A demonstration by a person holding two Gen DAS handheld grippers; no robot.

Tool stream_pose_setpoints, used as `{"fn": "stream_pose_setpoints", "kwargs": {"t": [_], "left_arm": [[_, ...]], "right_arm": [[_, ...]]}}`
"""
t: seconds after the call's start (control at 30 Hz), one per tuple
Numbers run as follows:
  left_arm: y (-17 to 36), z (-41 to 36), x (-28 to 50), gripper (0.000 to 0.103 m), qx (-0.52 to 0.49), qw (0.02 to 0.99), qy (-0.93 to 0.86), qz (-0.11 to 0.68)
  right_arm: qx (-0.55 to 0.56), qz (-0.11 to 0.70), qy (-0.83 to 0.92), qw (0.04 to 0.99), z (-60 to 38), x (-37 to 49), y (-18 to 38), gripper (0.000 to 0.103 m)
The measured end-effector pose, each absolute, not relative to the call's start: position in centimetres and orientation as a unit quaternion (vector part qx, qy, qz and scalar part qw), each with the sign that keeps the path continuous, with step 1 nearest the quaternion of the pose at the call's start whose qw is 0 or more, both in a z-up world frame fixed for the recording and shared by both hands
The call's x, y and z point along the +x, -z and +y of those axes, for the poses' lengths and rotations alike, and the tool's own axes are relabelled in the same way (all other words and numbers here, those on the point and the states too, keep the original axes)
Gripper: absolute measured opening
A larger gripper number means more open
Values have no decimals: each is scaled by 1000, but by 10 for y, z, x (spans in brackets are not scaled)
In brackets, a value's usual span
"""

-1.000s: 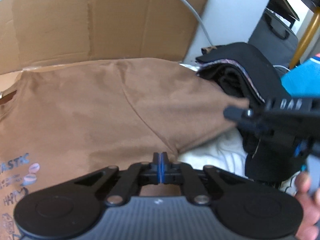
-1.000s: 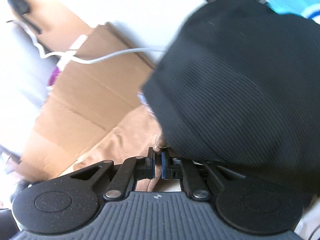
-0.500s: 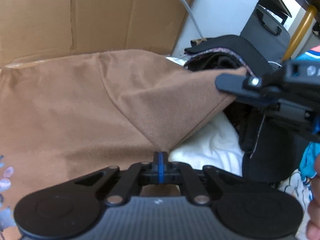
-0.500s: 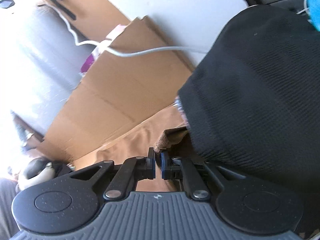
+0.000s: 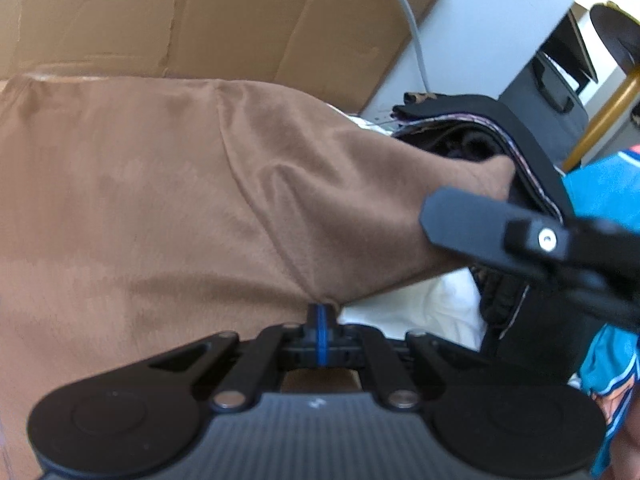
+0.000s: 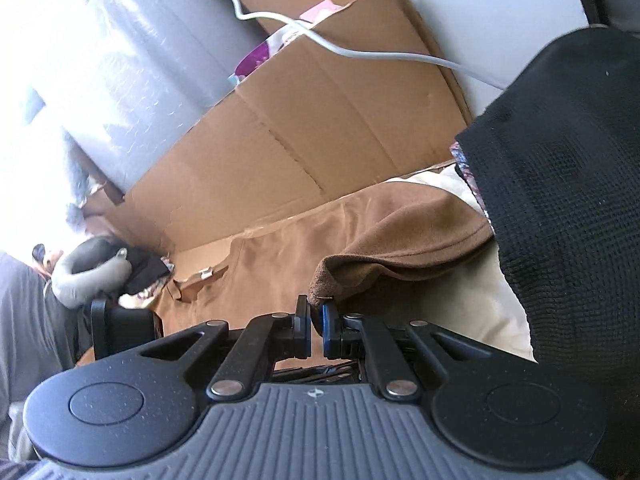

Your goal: Fold clothes

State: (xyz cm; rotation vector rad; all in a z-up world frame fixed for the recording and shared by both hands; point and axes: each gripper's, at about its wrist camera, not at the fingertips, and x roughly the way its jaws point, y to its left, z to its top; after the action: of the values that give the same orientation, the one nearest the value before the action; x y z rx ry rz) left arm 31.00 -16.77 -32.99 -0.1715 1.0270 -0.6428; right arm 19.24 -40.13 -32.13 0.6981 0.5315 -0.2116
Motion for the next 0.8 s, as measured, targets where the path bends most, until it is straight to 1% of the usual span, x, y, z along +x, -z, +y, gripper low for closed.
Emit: {"fn": "stream_pose_setpoints", "kwargs": {"t": [0.13,0.43,0.67,0.73,0.77,0.8], "left_arm": [[323,-154,303,2,-104,826,289,473],[297,-82,279,3,-95,852,232,460],[288,-50,274,3,-110,868,161,457],[288,-49,275,3,-105,869,157,457],[287,-49,275,3,-103,870,155,457],[287,-49,276,3,-101,871,152,456]], "right_arm": [[302,267,104,909,-392,195,321,4],[212,302,85,925,-356,206,327,5],[149,325,57,932,-327,214,330,6],[134,338,53,930,-318,217,333,8],[125,349,50,927,-314,218,335,12],[116,361,43,924,-310,219,338,21]]}}
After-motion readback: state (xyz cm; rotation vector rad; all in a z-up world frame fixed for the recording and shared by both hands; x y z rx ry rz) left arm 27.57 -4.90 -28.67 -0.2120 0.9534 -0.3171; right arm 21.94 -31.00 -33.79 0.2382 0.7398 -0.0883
